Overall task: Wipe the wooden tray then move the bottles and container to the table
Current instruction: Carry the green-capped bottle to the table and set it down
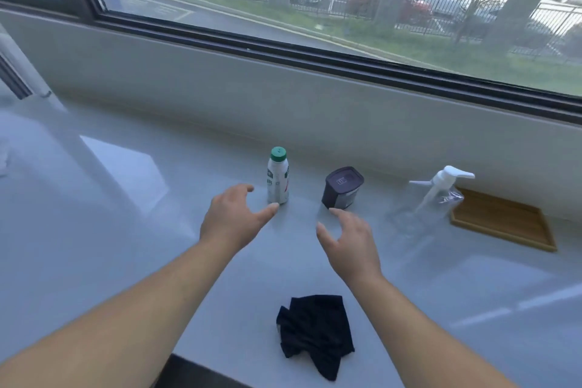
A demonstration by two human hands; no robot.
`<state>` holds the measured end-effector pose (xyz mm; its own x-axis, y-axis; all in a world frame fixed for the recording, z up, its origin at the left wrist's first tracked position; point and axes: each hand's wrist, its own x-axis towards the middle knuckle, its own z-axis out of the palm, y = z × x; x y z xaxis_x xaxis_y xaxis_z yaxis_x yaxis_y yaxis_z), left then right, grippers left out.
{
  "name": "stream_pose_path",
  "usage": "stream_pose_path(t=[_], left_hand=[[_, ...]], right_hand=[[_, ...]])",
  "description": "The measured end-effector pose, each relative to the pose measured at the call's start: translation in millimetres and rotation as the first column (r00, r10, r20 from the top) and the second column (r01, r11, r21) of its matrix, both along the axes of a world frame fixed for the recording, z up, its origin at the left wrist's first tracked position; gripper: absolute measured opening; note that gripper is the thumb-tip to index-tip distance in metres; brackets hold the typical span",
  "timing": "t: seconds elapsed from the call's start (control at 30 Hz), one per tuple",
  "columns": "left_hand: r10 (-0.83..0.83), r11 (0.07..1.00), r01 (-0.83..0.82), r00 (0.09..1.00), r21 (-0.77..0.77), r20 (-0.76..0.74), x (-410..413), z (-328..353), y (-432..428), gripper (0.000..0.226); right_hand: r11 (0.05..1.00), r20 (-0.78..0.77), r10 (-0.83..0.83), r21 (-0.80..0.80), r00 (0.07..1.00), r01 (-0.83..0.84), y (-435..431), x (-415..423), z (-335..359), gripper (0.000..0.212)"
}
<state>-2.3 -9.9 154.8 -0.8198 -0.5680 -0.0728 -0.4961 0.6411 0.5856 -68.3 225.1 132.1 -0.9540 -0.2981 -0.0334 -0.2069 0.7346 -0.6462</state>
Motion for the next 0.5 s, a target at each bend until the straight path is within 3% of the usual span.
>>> stream_pose_path(t=[0.23, 0.37, 0.5], left_hand=[[0.046, 0.999, -0.047, 0.998, 0.01, 0.043, -46, -8, -38, 0.089], [0.035, 0.993, -0.044, 0.995, 0.107, 0.088, -85, -28, -41, 0.091], [0.03, 0.977, -0.053, 0.993, 0.206, 0.112, -127, -48, -41, 0.093]], right_hand=[[0.997, 0.057, 0.01, -0.075, 0.998, -0.005, -76, -50, -15, 0.064], [0.979, 0.28, -0.046, -0.178, 0.959, 0.099, -101, -85, -45, 0.062], [0.919, 0.574, -0.096, -0.262, 0.813, 0.293, -123, -115, -73, 0.057]])
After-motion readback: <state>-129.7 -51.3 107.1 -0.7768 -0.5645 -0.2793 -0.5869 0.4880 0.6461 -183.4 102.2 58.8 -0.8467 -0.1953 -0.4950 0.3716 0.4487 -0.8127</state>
